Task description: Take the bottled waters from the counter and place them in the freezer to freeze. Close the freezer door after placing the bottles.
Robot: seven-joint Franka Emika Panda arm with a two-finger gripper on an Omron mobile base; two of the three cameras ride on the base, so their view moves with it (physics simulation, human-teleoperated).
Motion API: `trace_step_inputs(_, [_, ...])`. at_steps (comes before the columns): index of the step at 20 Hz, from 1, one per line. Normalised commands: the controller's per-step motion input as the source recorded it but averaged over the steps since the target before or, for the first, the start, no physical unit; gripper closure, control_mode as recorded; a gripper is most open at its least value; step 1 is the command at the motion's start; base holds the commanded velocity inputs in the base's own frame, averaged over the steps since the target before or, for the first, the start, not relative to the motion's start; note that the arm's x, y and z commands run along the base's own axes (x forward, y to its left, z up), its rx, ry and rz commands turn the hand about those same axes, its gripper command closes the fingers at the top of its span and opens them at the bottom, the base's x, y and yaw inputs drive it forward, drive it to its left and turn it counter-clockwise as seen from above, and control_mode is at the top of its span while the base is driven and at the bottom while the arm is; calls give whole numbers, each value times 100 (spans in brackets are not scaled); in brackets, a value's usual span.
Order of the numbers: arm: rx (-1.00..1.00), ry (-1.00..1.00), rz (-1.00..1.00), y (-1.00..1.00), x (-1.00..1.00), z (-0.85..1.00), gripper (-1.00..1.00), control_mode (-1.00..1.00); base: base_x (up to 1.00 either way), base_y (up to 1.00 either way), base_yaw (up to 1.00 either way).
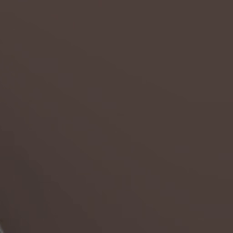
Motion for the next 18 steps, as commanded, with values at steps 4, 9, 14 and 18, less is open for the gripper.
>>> trace_step_inputs(4, [0,0,0,0,0,0,100,100,17,-100,4])
trace_step_inputs(9, [0,0,0,0,0,0,100,100,39,-100,22])
trace_step_inputs(14, [0,0,0,0,0,0,100,100,40,-100,36])
trace_step_inputs(18, [0,0,0,0,0,0,100,100,2,-99,41])
